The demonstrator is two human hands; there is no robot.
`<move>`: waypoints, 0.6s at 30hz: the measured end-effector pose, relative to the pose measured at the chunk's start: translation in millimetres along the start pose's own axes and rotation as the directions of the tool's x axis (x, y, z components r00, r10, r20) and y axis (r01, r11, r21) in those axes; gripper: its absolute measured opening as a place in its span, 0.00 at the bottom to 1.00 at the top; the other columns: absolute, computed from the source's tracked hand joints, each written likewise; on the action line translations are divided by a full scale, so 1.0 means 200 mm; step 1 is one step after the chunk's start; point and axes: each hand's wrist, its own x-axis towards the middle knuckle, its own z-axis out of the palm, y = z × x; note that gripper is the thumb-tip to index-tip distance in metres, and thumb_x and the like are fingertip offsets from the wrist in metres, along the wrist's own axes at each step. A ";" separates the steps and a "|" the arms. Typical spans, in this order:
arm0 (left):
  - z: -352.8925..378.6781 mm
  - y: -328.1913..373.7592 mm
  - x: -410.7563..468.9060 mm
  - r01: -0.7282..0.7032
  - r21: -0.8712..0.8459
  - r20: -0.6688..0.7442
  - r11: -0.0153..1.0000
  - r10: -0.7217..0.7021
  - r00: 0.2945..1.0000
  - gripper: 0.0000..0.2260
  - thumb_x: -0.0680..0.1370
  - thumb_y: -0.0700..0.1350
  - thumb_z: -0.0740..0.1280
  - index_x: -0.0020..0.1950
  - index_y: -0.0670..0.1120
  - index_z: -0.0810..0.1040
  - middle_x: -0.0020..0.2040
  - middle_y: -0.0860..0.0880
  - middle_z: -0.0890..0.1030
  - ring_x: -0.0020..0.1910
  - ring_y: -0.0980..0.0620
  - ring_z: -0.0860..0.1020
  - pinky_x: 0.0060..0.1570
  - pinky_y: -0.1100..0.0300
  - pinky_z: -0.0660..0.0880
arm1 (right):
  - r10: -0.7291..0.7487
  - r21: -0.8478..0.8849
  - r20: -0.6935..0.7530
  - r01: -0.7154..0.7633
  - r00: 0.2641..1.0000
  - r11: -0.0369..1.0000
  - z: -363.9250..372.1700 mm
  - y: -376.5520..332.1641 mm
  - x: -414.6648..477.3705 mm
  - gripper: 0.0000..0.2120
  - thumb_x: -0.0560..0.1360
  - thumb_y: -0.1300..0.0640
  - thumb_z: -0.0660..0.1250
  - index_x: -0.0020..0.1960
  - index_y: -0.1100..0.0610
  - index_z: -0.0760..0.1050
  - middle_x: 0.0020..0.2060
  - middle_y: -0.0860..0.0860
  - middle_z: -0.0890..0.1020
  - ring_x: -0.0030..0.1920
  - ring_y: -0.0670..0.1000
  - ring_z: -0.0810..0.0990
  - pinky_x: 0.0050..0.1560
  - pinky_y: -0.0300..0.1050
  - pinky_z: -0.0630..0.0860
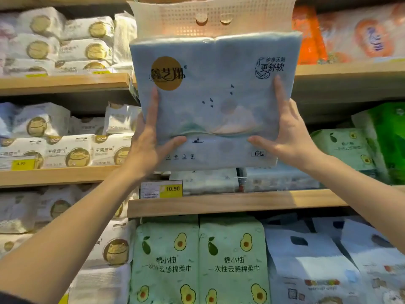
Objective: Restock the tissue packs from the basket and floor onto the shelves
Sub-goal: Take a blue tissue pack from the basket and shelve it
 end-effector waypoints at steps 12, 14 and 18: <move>0.16 -0.17 -0.12 0.124 0.120 0.115 0.985 -0.138 0.984 0.47 0.69 0.54 0.71 0.75 0.56 0.39 0.71 0.39 0.65 0.64 0.41 0.69 0.63 0.51 0.66 | 0.084 -0.010 0.099 -0.084 0.991 0.996 0.26 0.22 -0.07 0.53 0.65 0.56 0.75 0.72 0.39 0.37 0.72 0.53 0.60 0.65 0.51 0.64 0.58 0.41 0.62; 0.18 -0.21 -0.14 0.154 0.137 0.154 0.979 -0.175 0.973 0.47 0.68 0.57 0.70 0.75 0.57 0.39 0.69 0.38 0.66 0.65 0.41 0.68 0.61 0.56 0.62 | 0.109 -0.025 0.129 -0.107 0.986 0.994 0.28 0.24 -0.08 0.54 0.64 0.54 0.75 0.72 0.39 0.38 0.71 0.54 0.62 0.66 0.54 0.65 0.59 0.44 0.65; 0.19 -0.25 -0.10 0.198 0.189 0.232 0.962 -0.239 0.943 0.47 0.69 0.56 0.71 0.75 0.59 0.39 0.68 0.38 0.67 0.65 0.40 0.67 0.56 0.57 0.61 | 0.190 -0.052 0.219 -0.183 0.957 0.982 0.30 0.30 -0.06 0.54 0.63 0.53 0.76 0.74 0.41 0.39 0.69 0.58 0.64 0.66 0.57 0.65 0.58 0.43 0.63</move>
